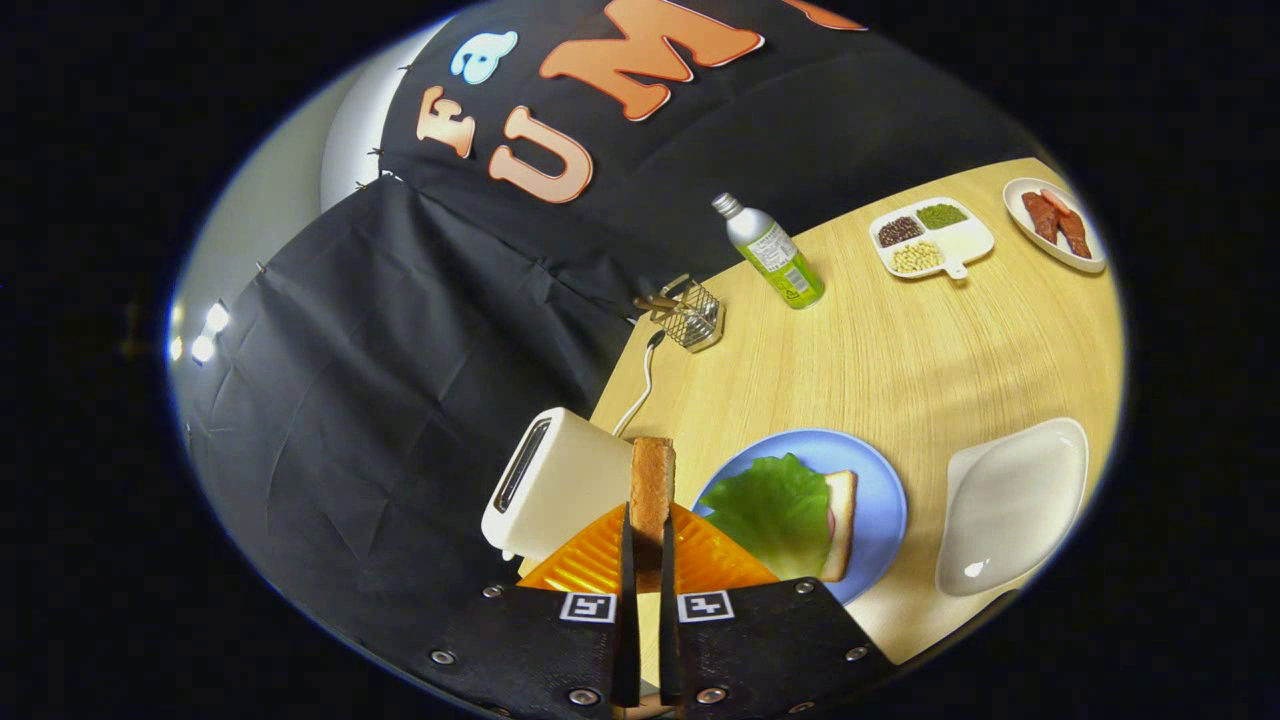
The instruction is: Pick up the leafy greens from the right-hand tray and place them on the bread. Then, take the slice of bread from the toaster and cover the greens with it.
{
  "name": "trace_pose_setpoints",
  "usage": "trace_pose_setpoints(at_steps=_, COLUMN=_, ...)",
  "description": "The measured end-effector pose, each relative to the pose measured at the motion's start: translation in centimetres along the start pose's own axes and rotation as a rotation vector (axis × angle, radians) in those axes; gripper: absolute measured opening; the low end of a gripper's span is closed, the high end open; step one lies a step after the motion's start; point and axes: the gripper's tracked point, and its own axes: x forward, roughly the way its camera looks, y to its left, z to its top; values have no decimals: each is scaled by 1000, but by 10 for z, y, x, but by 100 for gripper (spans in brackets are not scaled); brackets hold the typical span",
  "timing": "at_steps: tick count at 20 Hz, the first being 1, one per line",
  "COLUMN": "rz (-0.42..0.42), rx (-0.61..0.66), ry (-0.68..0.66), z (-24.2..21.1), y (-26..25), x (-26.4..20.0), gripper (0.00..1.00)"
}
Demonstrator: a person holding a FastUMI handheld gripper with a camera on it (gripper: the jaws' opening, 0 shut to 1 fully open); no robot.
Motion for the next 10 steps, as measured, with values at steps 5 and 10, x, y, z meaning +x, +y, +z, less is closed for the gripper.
trace_pose_setpoints(at_steps=5, rz=-2, rx=63, ry=5, z=-16, y=-27, x=12, gripper=8)
trace_pose_setpoints(at_steps=10, rz=-28, rx=113, ry=17, z=-33, y=-54, x=27, gripper=8)
